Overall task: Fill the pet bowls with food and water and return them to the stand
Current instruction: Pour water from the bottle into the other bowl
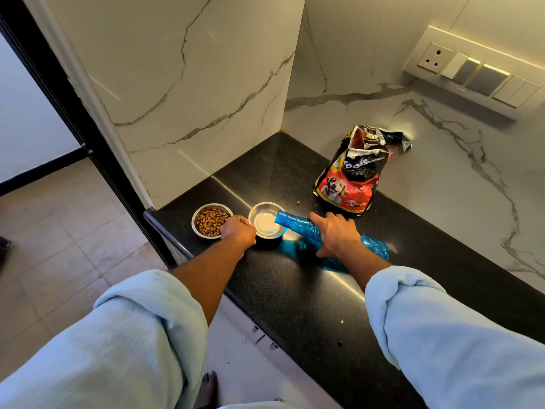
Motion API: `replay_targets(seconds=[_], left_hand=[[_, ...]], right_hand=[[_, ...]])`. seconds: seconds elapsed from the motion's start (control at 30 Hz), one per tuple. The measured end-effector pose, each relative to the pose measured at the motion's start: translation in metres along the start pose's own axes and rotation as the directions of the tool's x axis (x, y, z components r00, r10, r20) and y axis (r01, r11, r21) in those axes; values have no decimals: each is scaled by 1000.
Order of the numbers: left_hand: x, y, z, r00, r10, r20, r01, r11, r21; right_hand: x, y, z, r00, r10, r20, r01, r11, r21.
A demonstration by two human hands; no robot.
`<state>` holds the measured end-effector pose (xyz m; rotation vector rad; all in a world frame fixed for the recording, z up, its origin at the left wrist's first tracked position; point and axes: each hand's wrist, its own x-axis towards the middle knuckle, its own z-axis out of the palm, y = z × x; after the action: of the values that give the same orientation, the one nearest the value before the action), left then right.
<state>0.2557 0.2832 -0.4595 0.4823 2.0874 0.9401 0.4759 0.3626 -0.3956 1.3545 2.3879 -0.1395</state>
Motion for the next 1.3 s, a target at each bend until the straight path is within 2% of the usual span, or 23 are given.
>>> replay_targets(seconds=[0.73, 1.3], left_hand=[[2, 1, -5, 1000, -20, -7, 20, 1000, -19], [6, -5, 8, 1000, 4, -21, -3, 1000, 11]], right_hand=[[3, -6, -4, 997, 21, 70, -15, 997, -80], [-3, -2, -1, 994, 36, 103, -29, 997, -67]])
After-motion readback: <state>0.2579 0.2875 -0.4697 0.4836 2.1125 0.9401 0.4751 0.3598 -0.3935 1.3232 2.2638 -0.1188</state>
